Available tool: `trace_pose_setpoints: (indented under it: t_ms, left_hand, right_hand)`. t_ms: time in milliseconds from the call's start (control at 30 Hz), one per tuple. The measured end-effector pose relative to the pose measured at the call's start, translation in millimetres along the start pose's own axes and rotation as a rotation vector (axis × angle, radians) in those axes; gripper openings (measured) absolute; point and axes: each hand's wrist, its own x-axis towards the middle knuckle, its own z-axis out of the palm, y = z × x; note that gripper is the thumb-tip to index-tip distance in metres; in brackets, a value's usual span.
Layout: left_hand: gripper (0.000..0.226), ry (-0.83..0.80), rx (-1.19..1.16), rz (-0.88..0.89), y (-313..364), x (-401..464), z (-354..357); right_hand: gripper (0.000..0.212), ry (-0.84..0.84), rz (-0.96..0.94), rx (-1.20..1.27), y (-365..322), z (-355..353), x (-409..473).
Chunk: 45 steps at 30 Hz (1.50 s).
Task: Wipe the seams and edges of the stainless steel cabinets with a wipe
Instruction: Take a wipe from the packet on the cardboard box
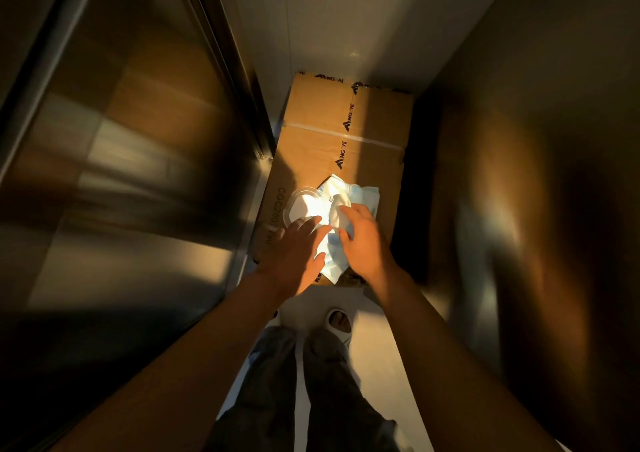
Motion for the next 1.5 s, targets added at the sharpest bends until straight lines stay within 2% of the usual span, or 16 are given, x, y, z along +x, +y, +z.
trace_pose_setpoints:
  t_ms: [133,267,367,467,600,800,900,1033,1133,1300,1500]
  left_hand:
    - [0.068,0.072,-0.046,0.025,4.0,-2.4,-0.1]
    - [0.059,0.089,-0.052,0.024,5.7,-0.5,1.1]
    - [0.070,0.116,-0.098,0.085,5.8,-2.1,3.6]
    - [0.054,0.153,-0.065,0.102,5.3,-1.2,-2.5]
    - [0.048,0.156,-0.032,0.066,8.9,-1.6,-6.0]
    - [0.051,0.138,-0.132,0.004,10.1,1.0,-4.8]
    - [0.047,0.113,-0.190,-0.082,15.6,5.0,-9.9]
    - [0.049,0.098,-0.200,-0.120,13.9,1.7,-11.7]
    - [0.055,0.103,-0.090,-0.074,16.4,-1.1,-17.8]
    - [0.046,0.192,-0.096,0.005,23.1,-5.6,-28.3]
    - [0.042,0.263,-0.210,0.054,35.0,-4.9,-48.2]
  right_hand:
    - [0.040,-0.003,0.036,0.007,3.5,3.3,0.6]
    - [0.035,0.023,0.049,0.049,4.1,5.8,0.6]
    - [0.030,0.065,0.104,0.127,4.2,2.5,-0.5]
    - [0.026,0.109,0.122,0.144,2.8,0.2,-0.6]
    - [0.023,0.153,0.103,0.157,-2.6,-2.2,0.2]
    - [0.017,0.160,0.156,0.166,-12.6,-7.9,-2.0]
    - [0.016,0.170,0.162,0.175,-14.8,-12.1,-4.4]
    - [0.024,0.123,0.228,0.150,-17.2,-15.8,-8.9]
    - [0.025,0.115,0.243,0.150,-21.0,-20.9,-13.3]
    - [0.014,0.166,0.184,0.209,-31.3,-39.4,-23.2]
    - [0.014,0.222,0.135,0.243,-47.2,-62.0,-31.1]
